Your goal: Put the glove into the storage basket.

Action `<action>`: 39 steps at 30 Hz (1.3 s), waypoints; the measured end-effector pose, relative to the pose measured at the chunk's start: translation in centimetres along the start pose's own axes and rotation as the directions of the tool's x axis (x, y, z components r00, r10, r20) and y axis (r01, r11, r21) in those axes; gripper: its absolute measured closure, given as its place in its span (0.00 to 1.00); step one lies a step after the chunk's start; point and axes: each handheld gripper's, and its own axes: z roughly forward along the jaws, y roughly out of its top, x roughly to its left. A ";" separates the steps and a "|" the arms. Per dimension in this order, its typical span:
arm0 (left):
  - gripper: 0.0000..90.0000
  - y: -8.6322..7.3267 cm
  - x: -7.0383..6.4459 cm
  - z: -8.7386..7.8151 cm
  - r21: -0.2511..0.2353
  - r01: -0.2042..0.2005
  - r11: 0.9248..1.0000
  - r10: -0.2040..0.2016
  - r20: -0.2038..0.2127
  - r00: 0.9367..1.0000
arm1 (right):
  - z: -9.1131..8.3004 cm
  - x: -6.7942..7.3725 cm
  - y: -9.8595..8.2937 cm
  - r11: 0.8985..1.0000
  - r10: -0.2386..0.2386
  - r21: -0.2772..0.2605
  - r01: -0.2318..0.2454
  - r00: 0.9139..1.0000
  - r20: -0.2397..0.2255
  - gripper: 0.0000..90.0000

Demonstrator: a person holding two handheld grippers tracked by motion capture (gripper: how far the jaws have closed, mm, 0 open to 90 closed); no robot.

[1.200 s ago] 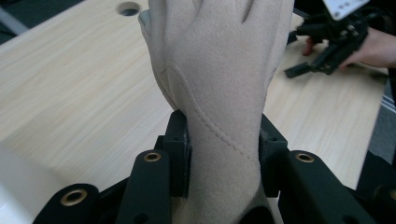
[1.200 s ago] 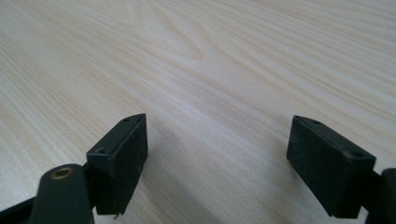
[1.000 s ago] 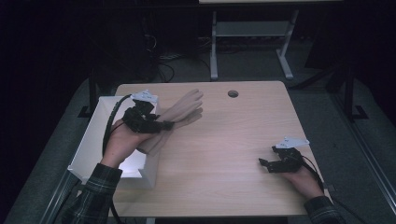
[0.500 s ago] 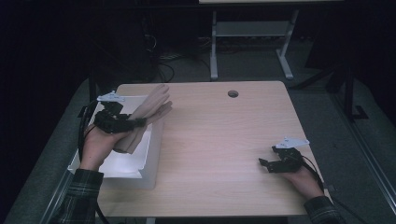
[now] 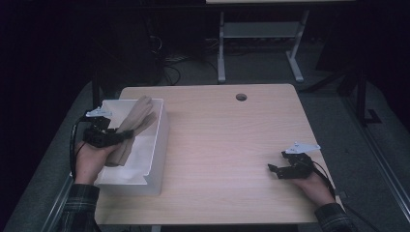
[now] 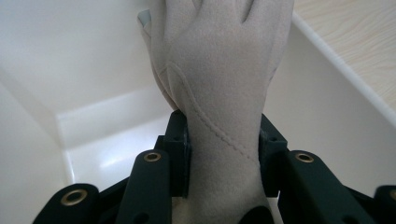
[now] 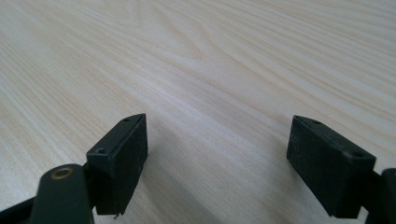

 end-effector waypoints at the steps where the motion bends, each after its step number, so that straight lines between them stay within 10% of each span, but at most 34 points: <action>1: 0.72 -0.2 0.0 0.3 0.003 0.002 1.000 -0.002 -0.002 1.000 | 0.0 0.0 0.0 1.000 0.000 0.000 0.000 1.000 0.000 0.22; 22: 0.68 -3.7 0.1 5.9 0.135 -0.021 0.991 0.021 -0.002 1.000 | 0.0 0.0 0.0 1.000 0.000 0.000 0.000 1.000 0.000 0.22; 39: 0.24 -2.7 -0.3 4.8 0.092 -0.061 0.994 0.060 0.014 0.998 | 0.0 0.1 0.0 1.000 0.005 0.001 -0.005 1.000 0.004 0.22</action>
